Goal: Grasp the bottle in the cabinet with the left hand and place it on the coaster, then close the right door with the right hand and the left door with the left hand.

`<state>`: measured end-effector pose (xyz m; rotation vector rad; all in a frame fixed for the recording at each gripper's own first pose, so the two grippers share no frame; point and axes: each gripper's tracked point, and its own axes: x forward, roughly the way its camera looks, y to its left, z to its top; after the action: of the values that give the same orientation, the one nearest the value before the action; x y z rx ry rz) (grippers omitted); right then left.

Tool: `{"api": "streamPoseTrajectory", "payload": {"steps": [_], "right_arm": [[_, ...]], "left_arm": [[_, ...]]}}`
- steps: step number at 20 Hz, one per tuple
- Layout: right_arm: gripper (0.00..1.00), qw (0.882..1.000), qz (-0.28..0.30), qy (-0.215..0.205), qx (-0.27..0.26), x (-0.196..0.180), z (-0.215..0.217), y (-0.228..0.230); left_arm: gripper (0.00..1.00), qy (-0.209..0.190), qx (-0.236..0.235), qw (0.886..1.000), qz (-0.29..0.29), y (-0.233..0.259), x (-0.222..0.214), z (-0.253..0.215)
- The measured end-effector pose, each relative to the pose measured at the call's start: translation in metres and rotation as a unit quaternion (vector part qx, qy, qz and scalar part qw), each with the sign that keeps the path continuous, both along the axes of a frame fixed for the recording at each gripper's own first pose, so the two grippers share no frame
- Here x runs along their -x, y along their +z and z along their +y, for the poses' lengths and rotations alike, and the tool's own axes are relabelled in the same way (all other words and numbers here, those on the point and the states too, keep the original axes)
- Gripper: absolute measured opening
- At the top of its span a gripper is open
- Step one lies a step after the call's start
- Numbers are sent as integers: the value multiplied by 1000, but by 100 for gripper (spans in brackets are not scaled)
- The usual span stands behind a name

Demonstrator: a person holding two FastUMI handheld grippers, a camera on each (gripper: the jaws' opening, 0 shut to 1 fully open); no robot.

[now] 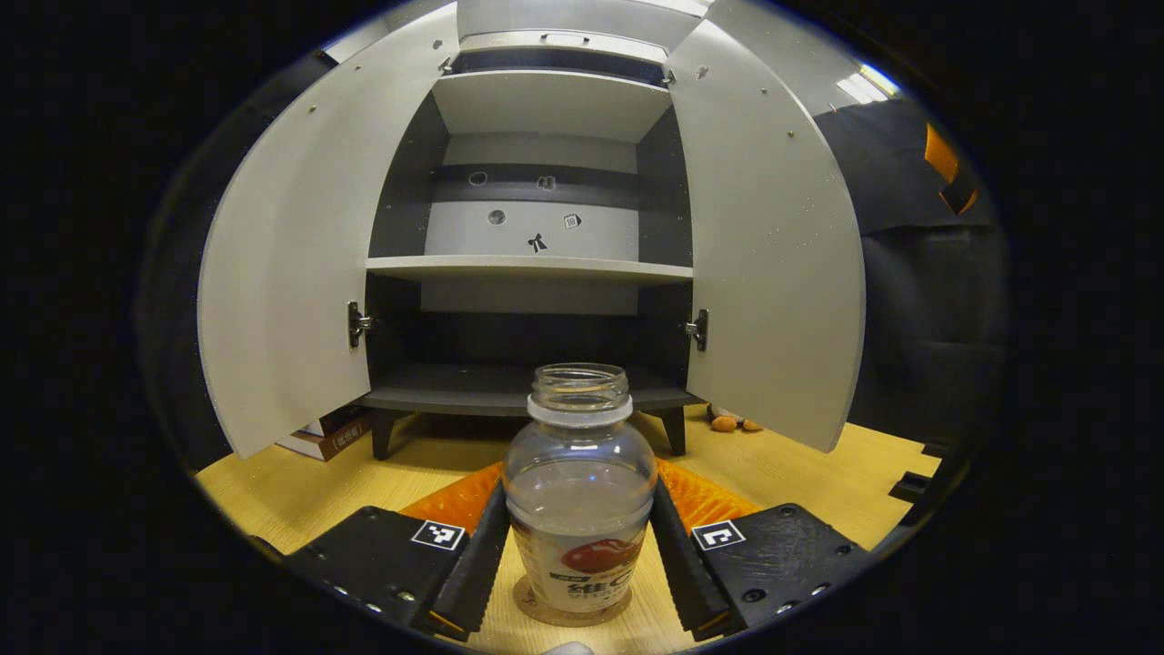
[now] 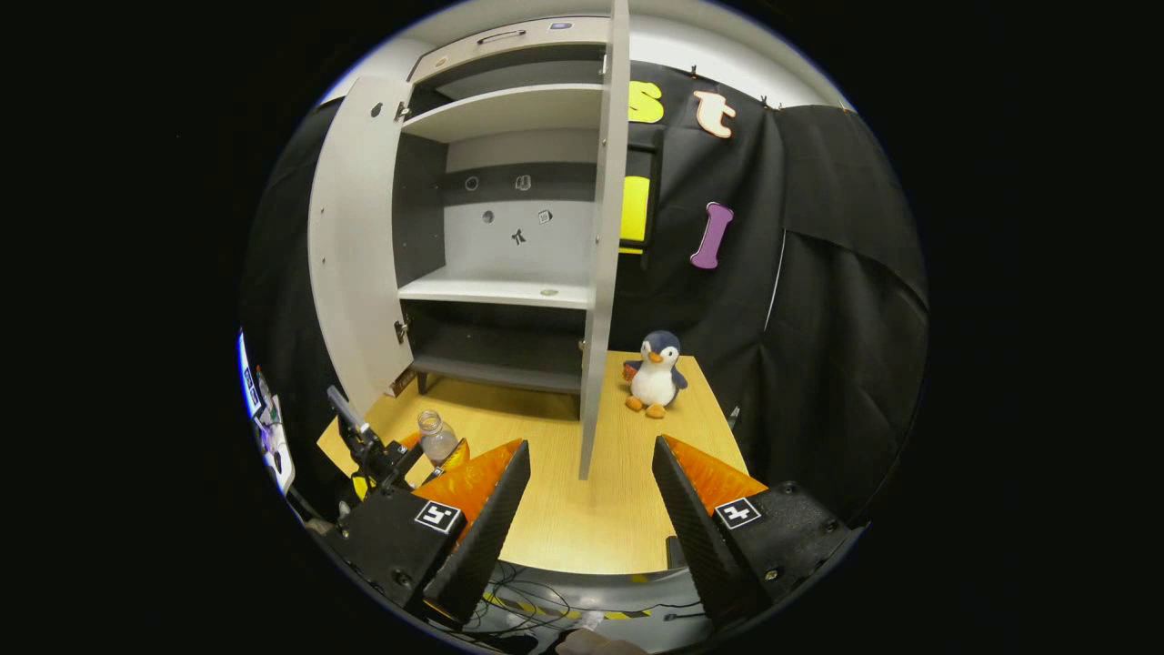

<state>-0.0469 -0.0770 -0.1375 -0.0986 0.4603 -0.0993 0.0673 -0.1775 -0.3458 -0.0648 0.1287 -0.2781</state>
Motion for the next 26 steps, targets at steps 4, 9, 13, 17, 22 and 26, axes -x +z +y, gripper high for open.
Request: {"api": "streamPoseTrajectory", "payload": {"steps": [4, 9, 13, 17, 22, 26], "right_arm": [[84, 1000, -2, -7, -1, 2, -3, 2], [84, 1000, -7, -9, -2, 3, -6, 2], [84, 1000, -13, -11, -1, 4, -9, 2], [84, 999, -31, -13, -10, 4, -9, 12], [84, 997, -66, -21, -32, 7, -9, 28], [83, 994, -104, -21, -29, 8, -11, 51]], "left_arm": [[76, -10, 2, 1000, 12, -19, 6, -4], [81, -30, -1, 999, 17, -28, 13, -9], [98, -23, -13, 1000, 6, -8, 9, 0], [98, -44, -4, 999, -19, 42, 3, -6], [97, -35, -18, 999, -25, 112, -1, 2], [96, -26, -20, 998, -44, 180, 3, 23]]}}
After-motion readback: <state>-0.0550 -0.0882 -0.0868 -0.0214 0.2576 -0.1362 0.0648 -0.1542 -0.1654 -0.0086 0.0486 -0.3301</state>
